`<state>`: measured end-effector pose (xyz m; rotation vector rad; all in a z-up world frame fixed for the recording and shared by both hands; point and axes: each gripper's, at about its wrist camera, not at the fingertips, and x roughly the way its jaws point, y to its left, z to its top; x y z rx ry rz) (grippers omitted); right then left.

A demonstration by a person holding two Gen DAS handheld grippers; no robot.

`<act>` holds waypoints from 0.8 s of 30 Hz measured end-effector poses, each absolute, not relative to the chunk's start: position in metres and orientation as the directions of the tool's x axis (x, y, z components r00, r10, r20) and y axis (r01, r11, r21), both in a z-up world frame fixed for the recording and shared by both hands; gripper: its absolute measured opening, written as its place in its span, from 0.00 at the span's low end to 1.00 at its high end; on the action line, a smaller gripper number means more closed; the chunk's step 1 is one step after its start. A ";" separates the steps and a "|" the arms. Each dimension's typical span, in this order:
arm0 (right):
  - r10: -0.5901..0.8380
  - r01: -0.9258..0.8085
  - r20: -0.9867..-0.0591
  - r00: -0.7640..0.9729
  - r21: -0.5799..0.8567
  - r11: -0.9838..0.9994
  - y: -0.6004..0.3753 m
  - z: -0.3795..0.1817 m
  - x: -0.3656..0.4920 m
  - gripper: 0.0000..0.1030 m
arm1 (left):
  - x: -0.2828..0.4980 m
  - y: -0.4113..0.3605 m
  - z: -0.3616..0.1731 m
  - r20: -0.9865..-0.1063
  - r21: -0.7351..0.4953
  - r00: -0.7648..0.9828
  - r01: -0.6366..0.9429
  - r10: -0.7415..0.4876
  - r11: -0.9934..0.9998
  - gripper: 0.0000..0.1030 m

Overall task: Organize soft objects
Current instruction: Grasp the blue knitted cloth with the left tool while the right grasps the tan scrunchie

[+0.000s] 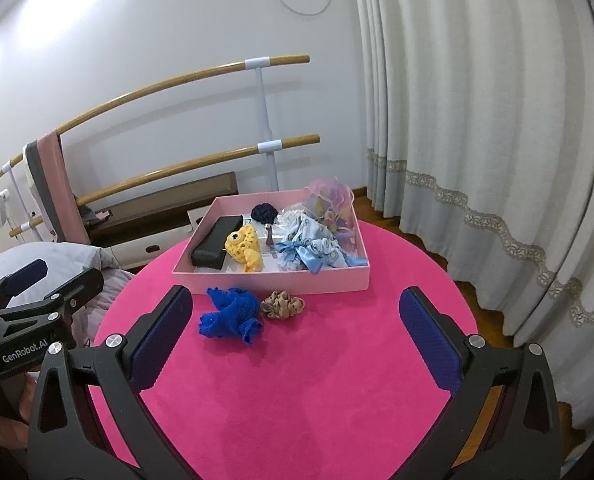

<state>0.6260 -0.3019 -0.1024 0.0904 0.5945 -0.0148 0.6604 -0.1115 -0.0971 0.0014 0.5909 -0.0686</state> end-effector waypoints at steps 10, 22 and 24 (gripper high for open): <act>-0.004 0.066 -0.603 0.798 0.081 0.995 -0.314 -0.121 0.640 1.00 | 0.682 -0.118 -0.121 -0.615 -0.020 0.784 0.092 -0.085 0.996 1.00; -0.002 0.099 -0.694 0.720 0.100 0.990 -0.335 -0.175 0.668 1.00 | 0.740 -0.149 -0.180 -0.715 -0.010 0.691 0.140 -0.105 0.990 1.00; -0.002 0.107 -0.709 0.706 0.104 0.989 -0.341 -0.185 0.674 1.00 | 0.754 -0.155 -0.192 -0.734 -0.023 0.669 0.152 -0.120 0.988 1.00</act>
